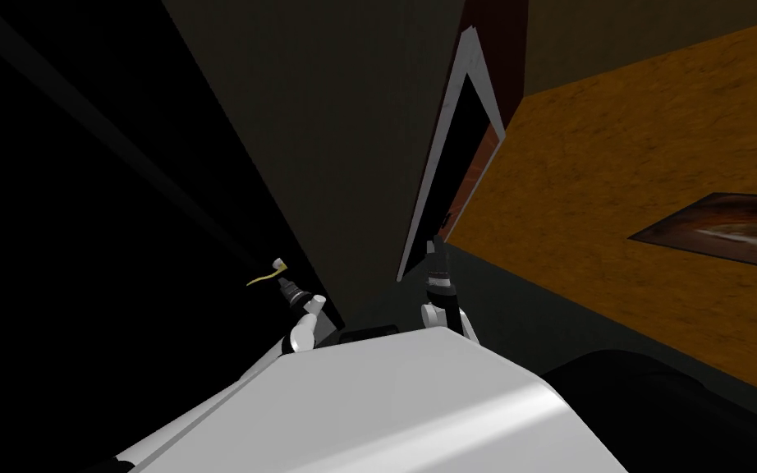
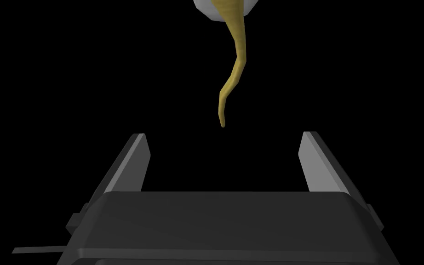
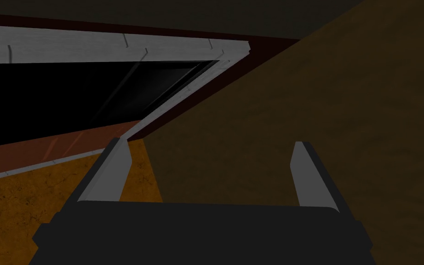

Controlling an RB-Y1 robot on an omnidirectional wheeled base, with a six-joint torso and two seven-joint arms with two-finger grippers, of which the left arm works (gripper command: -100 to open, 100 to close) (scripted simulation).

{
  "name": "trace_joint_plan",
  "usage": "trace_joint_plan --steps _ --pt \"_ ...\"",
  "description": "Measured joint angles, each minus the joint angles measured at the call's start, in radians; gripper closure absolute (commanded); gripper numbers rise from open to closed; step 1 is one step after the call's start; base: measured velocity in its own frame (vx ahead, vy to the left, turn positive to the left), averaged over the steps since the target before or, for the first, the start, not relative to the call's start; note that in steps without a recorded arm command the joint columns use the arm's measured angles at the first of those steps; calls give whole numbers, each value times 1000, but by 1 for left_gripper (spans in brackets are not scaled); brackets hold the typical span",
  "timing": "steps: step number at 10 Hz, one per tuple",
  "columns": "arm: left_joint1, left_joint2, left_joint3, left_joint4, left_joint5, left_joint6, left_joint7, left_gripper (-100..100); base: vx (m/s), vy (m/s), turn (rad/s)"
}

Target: Push the door open

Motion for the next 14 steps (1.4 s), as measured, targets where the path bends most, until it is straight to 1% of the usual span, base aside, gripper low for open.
trace_joint_plan --steps 1,2,4,5,6,7,8,9,10,11,12,13,14 --pt "1 1 1 4 1 -5 1 -100 -80 85 58" --pt "15 4 5 -13 4 -1 -4 -100 -98 140 19" --pt "28 21 12 -25 12 1 -15 -100 -50 137 -10" --pt "26 33 12 -7 14 -8 -14 -100 -37 202 -32" --pt "21 58 14 32 20 -34 -9 -100 5 225 -75" --pt "17 81 17 52 28 -52 -9 -100 26 153 -22" --pt "29 77 19 26 32 -45 -15 -100 79 188 -51" --pt "37 75 21 10 39 -41 -22 -100 103 214 -96" --pt "34 80 23 16 46 -50 -28 -100 122 189 -150" --pt "33 78 26 15 56 -59 -34 -100 142 166 -135" --pt "27 77 27 25 64 -71 -39 -100 147 133 -113" --pt "25 61 27 17 72 -77 -45 -100 -23 18 -48" --pt "12 56 26 38 79 -91 -47 -100 0 0 0"
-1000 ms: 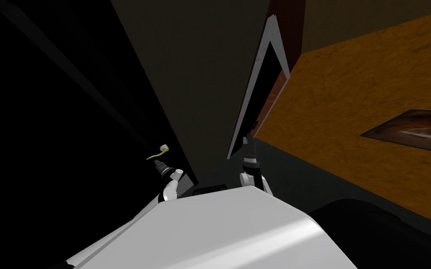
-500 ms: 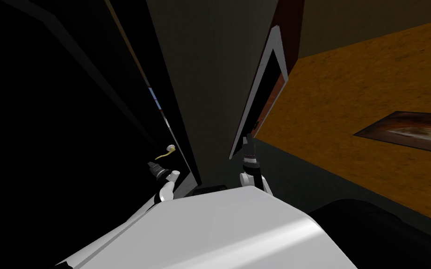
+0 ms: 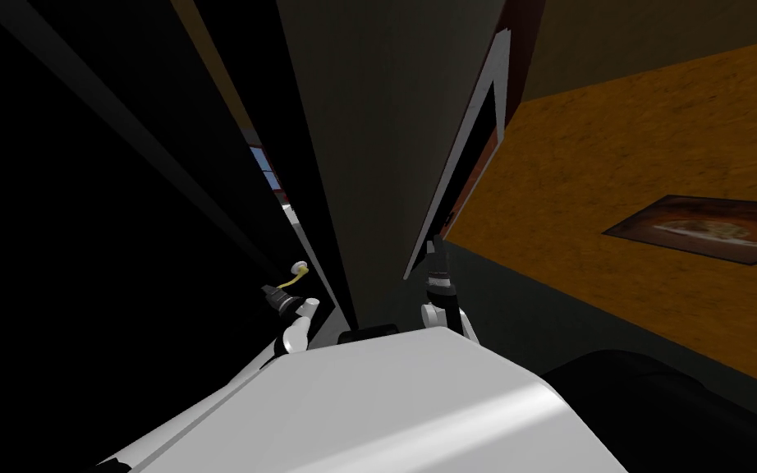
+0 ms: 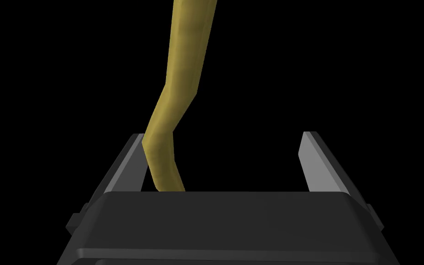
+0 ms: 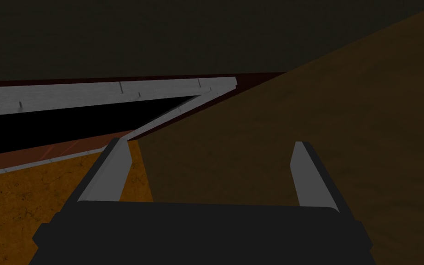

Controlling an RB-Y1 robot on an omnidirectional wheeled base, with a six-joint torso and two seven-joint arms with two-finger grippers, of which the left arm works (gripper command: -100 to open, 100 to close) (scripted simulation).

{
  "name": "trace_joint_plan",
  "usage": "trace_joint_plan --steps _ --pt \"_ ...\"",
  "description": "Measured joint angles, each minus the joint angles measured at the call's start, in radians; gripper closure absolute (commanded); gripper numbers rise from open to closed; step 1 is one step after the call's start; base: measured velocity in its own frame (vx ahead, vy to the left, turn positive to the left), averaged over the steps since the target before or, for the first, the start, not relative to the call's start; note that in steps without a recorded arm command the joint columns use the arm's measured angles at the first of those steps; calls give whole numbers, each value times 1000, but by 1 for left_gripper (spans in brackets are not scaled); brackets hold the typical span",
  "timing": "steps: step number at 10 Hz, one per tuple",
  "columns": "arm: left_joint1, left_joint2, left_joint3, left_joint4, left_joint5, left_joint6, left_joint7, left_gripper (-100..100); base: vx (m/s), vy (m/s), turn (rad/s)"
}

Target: Push the door open

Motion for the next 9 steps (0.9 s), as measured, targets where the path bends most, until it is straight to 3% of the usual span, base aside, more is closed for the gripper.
trace_joint_plan --steps 3,9 --pt "3 -16 0 -18 4 3 -6 -100 2 -3 8" --pt "4 -18 0 -22 4 5 -7 -100 0 9 -2"
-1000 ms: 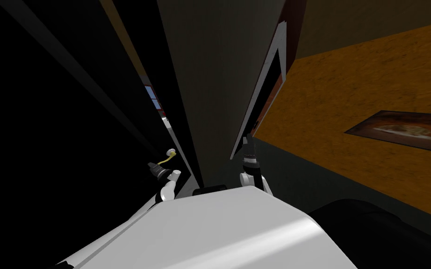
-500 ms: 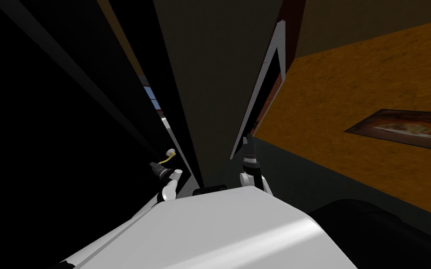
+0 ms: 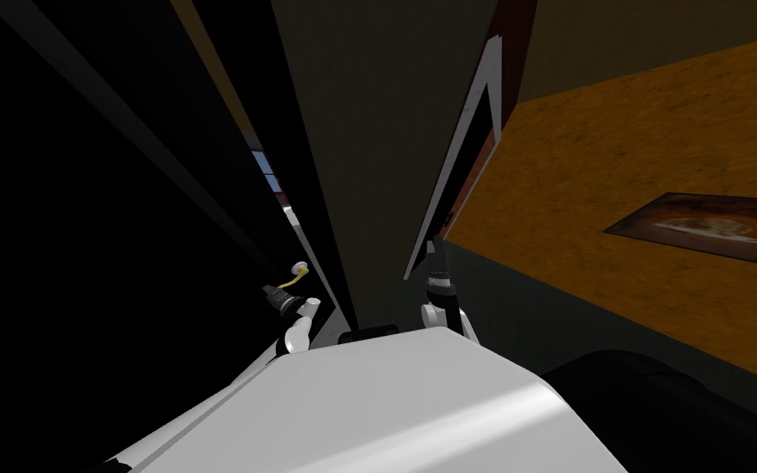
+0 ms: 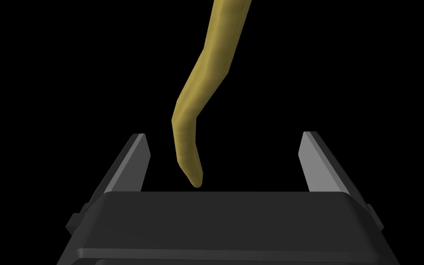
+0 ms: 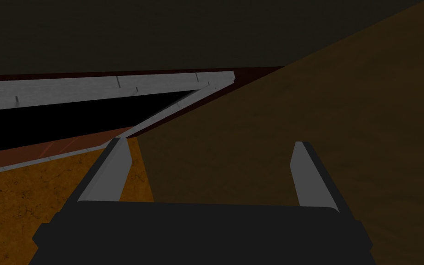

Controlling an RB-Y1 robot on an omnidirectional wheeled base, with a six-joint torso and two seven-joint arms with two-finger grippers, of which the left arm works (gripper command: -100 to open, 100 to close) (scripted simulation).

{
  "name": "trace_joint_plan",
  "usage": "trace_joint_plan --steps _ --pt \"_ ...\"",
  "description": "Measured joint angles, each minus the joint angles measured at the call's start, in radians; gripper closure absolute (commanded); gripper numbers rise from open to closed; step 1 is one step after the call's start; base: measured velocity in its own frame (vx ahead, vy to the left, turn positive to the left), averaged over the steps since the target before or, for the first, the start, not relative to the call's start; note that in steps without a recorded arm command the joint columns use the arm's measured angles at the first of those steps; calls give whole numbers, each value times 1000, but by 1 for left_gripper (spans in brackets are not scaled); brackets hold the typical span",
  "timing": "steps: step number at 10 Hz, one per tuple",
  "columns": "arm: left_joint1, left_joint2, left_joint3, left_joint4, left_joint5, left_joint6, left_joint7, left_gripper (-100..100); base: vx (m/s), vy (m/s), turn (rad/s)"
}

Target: Push the door open

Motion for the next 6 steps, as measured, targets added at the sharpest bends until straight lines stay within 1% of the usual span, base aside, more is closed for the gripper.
trace_joint_plan --steps 1,2,3,5,6 --pt "1 24 2 15 1 -8 3 -100 4 113 23" --pt "14 41 5 14 3 -23 4 -100 -22 102 -134" --pt "29 41 9 -3 5 -29 -3 -100 -5 54 -31" --pt "25 56 18 4 11 -41 -13 -100 4 -3 26" --pt "26 55 20 0 12 -41 -17 -100 0 0 0"
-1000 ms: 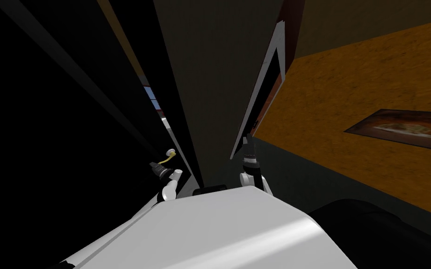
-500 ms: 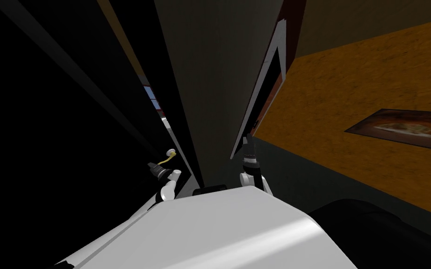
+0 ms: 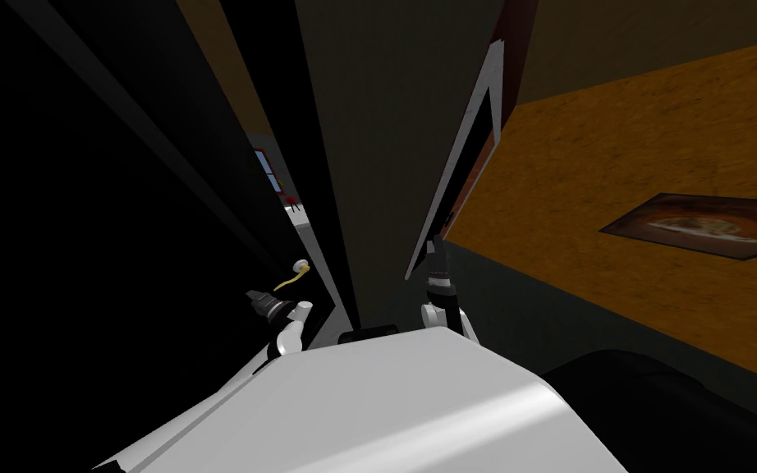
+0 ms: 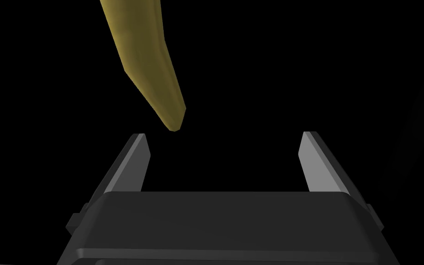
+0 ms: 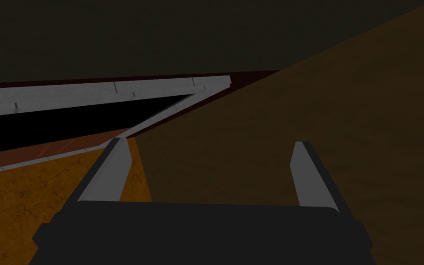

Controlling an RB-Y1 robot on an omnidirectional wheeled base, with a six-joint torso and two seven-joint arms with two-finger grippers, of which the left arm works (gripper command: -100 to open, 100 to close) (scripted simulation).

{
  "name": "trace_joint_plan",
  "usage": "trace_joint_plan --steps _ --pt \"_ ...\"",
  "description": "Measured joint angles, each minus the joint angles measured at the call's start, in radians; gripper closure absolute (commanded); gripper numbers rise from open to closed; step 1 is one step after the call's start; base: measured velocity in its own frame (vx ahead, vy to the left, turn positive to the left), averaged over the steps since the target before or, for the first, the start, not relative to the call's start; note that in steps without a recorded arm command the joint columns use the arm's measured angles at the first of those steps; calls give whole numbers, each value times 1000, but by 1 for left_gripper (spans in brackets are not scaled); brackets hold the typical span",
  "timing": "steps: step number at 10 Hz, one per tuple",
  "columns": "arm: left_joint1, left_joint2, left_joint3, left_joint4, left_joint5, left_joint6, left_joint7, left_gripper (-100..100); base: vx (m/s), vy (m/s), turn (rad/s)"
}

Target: Push the door open

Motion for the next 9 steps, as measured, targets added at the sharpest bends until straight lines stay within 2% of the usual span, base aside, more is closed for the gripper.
trace_joint_plan --steps 9 --pt "1 -2 2 -1 1 -2 -2 -100 2 0 10"
